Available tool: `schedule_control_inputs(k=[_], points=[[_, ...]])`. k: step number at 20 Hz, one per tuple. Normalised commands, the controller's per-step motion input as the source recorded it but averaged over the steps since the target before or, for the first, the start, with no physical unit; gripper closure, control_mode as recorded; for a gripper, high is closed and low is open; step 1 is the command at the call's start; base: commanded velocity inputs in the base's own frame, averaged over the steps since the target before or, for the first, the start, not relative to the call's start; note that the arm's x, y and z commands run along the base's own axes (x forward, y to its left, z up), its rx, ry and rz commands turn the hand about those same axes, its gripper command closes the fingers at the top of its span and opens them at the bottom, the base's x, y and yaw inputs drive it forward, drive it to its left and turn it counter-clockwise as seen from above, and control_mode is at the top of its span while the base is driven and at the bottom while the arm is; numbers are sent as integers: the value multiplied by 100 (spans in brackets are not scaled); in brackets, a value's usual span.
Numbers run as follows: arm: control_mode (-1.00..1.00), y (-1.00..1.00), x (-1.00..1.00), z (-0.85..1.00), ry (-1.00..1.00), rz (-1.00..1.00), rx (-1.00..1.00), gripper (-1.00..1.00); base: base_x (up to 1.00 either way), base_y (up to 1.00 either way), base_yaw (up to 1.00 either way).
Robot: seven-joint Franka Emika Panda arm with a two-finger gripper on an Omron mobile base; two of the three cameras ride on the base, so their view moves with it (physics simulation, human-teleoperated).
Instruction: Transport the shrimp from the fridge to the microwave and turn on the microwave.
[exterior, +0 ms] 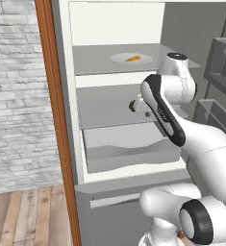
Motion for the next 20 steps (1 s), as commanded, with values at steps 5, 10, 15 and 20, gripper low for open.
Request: schedule_control_inputs(k=[5,10,15,20], points=[[-100,0,0,3,-7,-8,3,-100,0,0,0],[-100,0,0,22,-12,-14,3,-100,0,0,0],[-100,0,0,44,-11,-18,0,-100,0,0,0],[-100,0,0,42,-11,-24,0,-100,0,0,0]])
